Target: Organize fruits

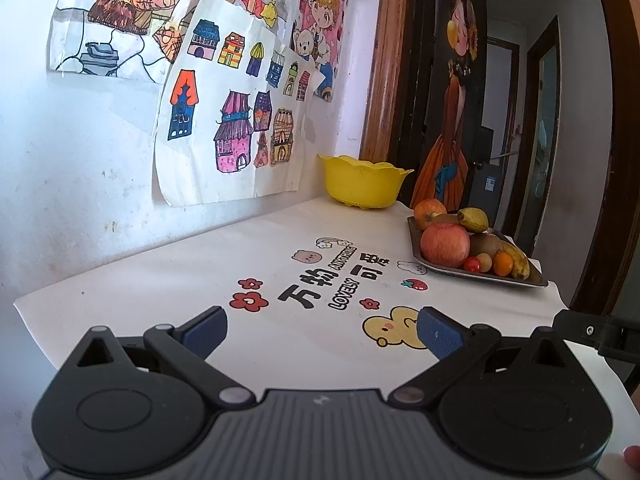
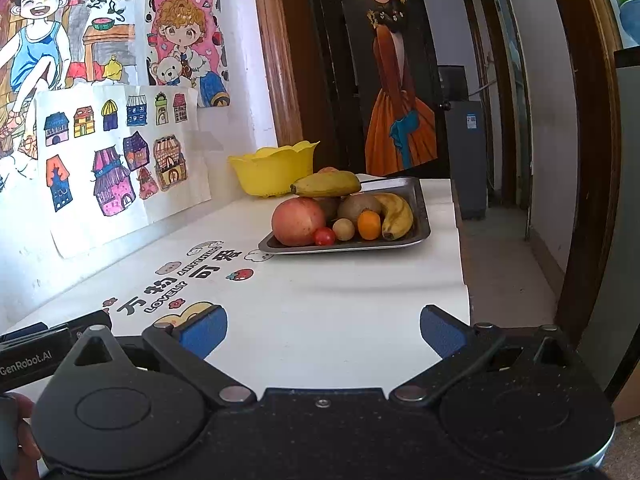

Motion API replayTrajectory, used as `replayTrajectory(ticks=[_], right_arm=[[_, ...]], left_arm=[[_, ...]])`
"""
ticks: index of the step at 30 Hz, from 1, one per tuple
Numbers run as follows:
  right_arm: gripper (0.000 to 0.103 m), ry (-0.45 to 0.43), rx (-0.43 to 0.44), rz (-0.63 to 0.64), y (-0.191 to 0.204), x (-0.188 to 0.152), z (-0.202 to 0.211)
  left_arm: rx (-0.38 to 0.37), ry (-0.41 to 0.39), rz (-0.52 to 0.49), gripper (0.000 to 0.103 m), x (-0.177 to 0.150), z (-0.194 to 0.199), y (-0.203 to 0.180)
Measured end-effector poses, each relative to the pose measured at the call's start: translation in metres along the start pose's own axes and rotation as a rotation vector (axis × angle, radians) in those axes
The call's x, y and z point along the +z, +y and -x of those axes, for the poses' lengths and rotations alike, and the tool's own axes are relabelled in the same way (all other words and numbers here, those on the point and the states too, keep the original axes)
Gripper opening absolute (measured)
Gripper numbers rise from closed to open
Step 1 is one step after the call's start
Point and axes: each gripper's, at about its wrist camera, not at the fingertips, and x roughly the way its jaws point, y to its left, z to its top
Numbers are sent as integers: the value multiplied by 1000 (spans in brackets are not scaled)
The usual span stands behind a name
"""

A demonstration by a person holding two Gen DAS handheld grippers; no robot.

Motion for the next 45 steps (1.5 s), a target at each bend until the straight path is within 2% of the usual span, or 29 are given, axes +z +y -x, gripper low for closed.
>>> replayTrajectory(ticks=[12,45], right_arm=[[102,2,-5,2,-2,-1,-1],[102,4,-9,3,0,-3,-1]], left_arm=[[-15,5,13,103,-1,1,1],[1,17,5,103,-1,3,-1]])
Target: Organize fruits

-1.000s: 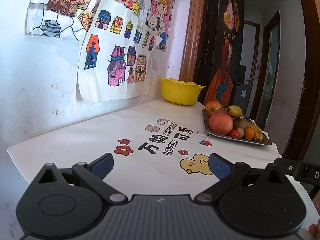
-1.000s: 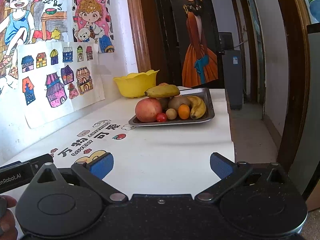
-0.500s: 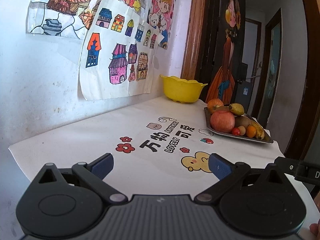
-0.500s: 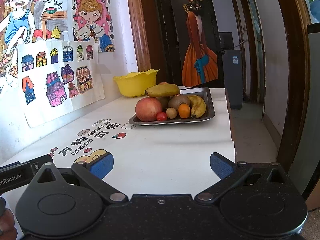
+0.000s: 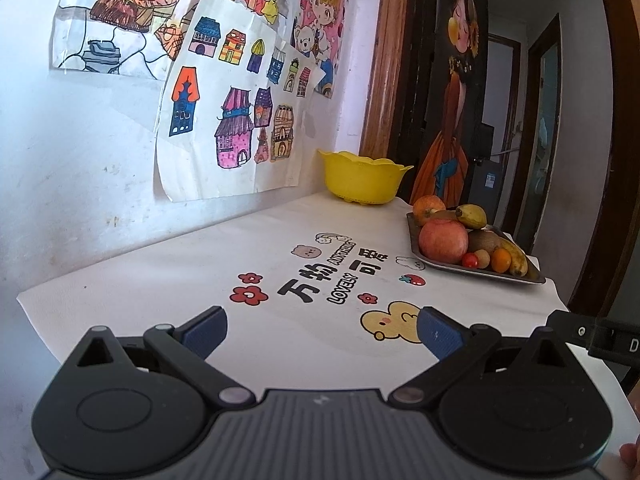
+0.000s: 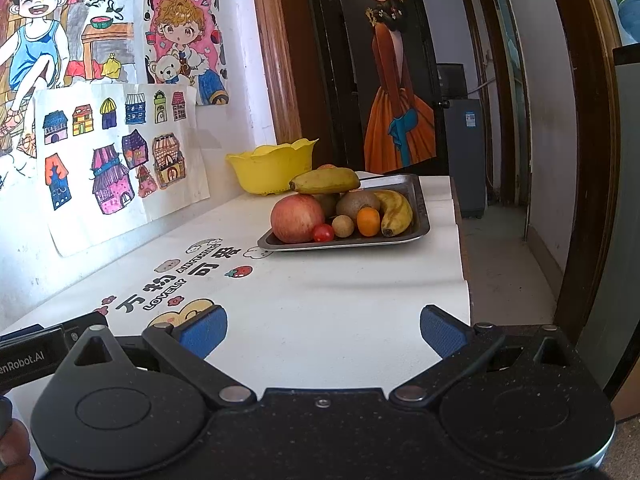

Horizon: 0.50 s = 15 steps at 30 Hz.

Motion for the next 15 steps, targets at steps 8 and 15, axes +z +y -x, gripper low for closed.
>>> replayTrajectory(ticks=[8,15], right_arm=[[102,1,1,1,0,0,0],[102,0,2,1,0,0,0]], left_arm=[[7,-2,-3,103,0,0,-1],[22,-7,-5,103,0,1,-1]])
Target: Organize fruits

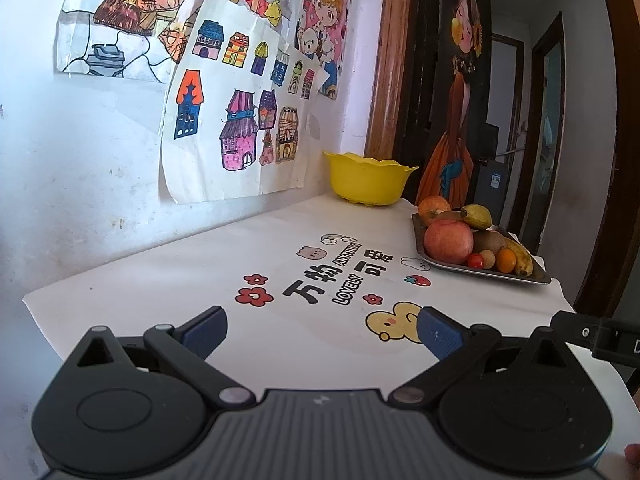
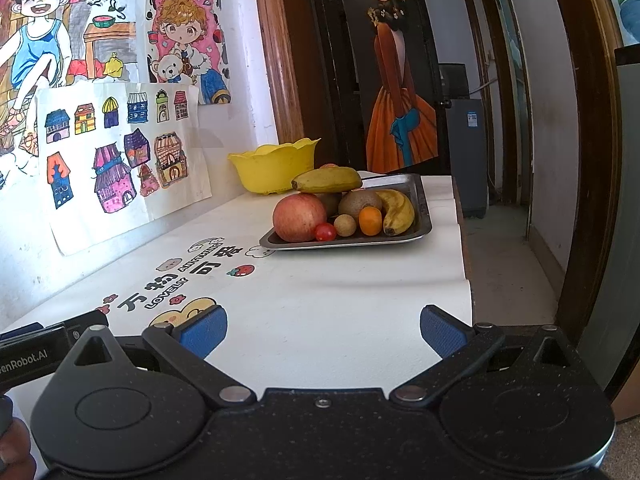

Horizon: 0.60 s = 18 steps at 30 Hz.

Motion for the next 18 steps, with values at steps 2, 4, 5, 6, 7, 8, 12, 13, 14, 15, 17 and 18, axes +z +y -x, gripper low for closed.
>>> replayTrajectory(ticks=[2,4,5,6,7,8,12,13,14,15,17,18], right_arm=[[102,-1,1,0,0,0,0],[102,0,1,2,0,0,0],[102,0,1,2,1,0,0],[102,1,1,2,1,-1,0],[102,1,1,2,1,0,0],[102,2,1,4,2,-1,0],[102,1,3,4,2,-1,0],[102,1,3,4,2,-1,0],[102,1,3,4,2,0,0],[102,1,3,4,2,-1,0],[102,0,3,5,2,-1,1],[102,1,3,6,2,-1,0]], left_arm=[[1,0,0,103,-1,1,0],[3,1,1,103,-1,1,0],[2,0,1,103,-1,1,0],[3,-1,2,103,-1,1,0],[4,-2,2,103,-1,1,0],[6,-2,3,103,-1,1,0],[9,-3,4,103,-1,1,1],[10,-3,4,103,-1,1,1],[12,-2,3,103,-1,1,1],[13,-2,3,103,-1,1,1],[13,-2,3,103,-1,1,1],[13,-1,3,103,-1,1,1]])
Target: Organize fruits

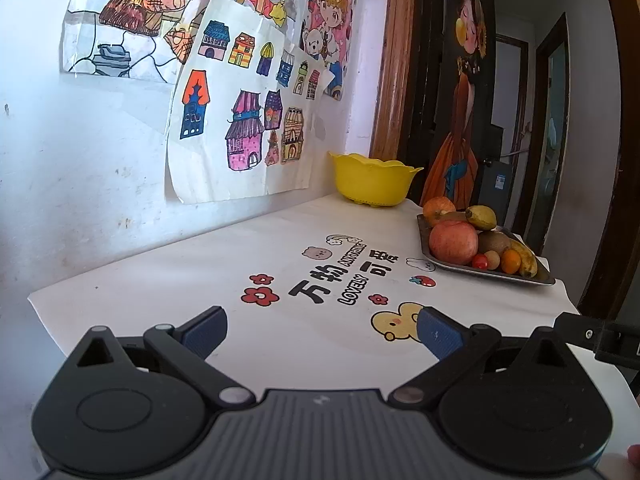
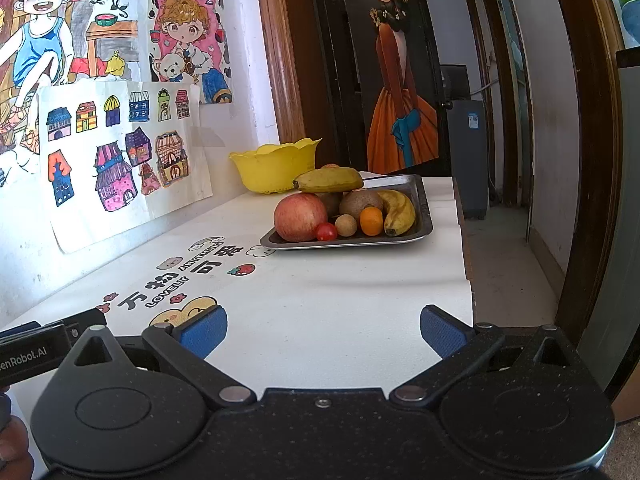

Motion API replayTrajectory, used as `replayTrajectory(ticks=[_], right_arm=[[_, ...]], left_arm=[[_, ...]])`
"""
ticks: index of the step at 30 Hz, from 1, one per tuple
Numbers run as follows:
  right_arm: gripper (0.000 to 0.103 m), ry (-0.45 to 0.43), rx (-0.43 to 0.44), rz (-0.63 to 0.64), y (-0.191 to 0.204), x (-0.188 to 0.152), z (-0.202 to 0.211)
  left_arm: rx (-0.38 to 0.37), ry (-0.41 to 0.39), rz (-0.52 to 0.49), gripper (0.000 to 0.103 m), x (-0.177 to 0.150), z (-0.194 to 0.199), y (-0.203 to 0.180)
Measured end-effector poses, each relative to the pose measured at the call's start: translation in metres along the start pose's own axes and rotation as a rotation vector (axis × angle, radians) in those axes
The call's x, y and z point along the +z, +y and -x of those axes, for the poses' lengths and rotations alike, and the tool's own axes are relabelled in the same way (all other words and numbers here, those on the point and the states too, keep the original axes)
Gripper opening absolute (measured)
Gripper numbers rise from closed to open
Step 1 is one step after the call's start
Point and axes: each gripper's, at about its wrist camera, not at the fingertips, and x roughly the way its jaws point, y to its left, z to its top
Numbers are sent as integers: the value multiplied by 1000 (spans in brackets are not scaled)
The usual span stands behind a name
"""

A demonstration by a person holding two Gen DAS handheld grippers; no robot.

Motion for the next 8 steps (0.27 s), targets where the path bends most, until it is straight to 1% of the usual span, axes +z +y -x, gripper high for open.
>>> replayTrajectory(ticks=[8], right_arm=[[102,0,-1,0,0,0,0]], left_arm=[[-4,3,-2,103,0,0,0]])
